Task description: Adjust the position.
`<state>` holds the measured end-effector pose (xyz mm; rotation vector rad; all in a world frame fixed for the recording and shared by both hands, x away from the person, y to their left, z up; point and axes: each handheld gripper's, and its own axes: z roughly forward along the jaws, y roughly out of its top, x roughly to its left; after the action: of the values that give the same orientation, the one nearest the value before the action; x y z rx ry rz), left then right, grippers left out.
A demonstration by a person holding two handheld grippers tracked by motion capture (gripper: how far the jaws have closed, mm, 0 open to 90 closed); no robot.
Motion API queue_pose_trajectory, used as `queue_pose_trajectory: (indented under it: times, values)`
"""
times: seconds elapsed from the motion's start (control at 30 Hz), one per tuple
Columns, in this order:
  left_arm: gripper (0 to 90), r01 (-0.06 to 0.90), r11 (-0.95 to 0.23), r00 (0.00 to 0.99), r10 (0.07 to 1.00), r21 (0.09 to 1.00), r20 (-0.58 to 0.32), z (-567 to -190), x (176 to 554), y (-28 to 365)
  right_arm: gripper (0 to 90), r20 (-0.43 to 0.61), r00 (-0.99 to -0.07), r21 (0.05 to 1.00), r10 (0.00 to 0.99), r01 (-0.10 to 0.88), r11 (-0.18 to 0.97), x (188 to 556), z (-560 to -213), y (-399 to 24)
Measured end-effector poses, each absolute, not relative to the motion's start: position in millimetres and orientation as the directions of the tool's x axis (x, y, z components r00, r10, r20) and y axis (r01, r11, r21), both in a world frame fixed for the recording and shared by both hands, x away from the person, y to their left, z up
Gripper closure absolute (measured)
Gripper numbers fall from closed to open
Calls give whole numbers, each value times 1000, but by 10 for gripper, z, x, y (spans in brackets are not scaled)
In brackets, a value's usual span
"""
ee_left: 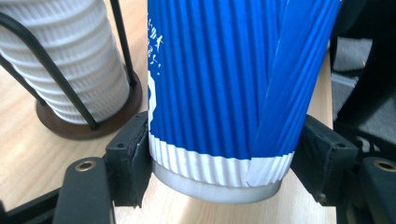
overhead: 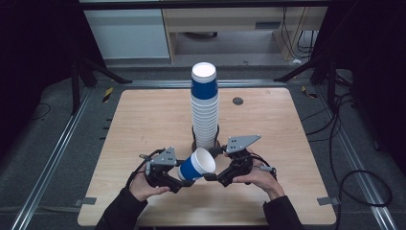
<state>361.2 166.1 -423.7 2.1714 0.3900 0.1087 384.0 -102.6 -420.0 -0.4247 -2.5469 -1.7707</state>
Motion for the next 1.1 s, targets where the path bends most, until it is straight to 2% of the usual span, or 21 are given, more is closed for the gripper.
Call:
queue_pose_trajectory:
  times: [0.17, 0.53, 0.93, 1.1]
  values:
    - [282, 232, -508, 944, 324, 830, -65, -4234, 3572, 1611, 68, 169, -965, 916, 200, 229, 331, 3831, -4226, -973]
    - [282, 208, -518, 950, 307, 829, -47, -4251, 3517, 1523, 174, 205, -966, 916, 156, 245, 319, 3807, -4271, -883]
    - [266, 222, -515, 948, 311, 828, -61, -4253, 3540, 1537, 201, 192, -969, 921, 159, 233, 312, 3797, -4266, -888]
    - [229, 243, -514, 940, 333, 822, -70, -4256, 3561, 1583, 202, 177, -966, 932, 188, 226, 282, 3803, -4201, -977]
